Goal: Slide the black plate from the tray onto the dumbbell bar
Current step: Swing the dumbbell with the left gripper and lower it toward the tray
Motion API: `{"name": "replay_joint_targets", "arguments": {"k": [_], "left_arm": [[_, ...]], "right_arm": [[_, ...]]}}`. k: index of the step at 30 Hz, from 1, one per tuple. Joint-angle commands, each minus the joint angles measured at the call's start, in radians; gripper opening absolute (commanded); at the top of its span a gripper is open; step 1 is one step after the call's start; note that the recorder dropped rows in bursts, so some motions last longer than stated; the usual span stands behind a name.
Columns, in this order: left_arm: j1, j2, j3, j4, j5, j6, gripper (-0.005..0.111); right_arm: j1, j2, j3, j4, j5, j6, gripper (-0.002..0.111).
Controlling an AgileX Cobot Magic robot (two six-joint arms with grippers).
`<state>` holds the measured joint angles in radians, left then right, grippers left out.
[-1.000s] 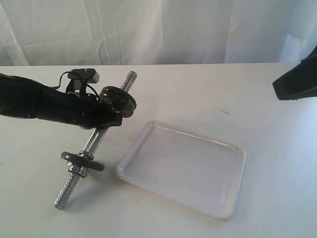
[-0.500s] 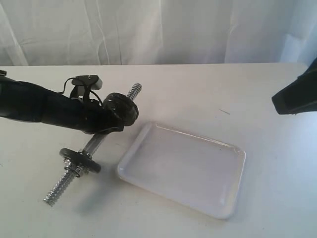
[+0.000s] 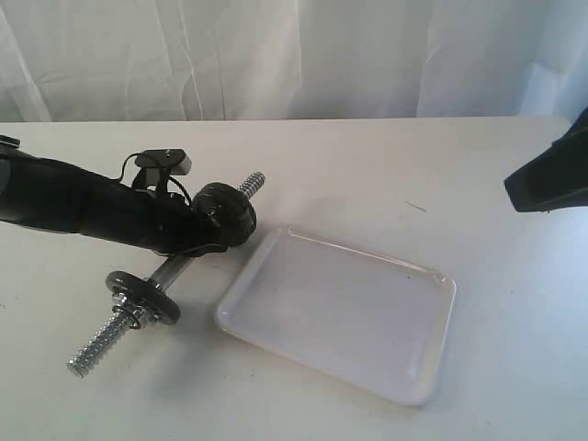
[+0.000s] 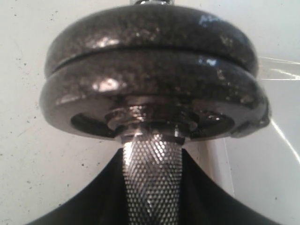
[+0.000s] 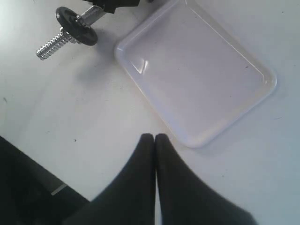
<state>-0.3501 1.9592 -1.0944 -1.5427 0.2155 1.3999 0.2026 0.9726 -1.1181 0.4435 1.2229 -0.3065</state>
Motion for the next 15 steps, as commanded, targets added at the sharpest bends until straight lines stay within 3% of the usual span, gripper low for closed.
{"name": "replay_joint_targets", "arguments": {"k": [1,15], "left_arm": [[-0.001,-0.051,-0.035,-0.068,0.059,-0.029,0.000],[-0.001,-0.051,-0.035,-0.072,0.124,-0.044,0.000]], "right_arm": [[-0.005,-0.005,0.004,-0.002,-0.002,-0.001,0.000],[-0.005,-0.005,0.004,-0.002,-0.002,-0.003,0.000]]}}
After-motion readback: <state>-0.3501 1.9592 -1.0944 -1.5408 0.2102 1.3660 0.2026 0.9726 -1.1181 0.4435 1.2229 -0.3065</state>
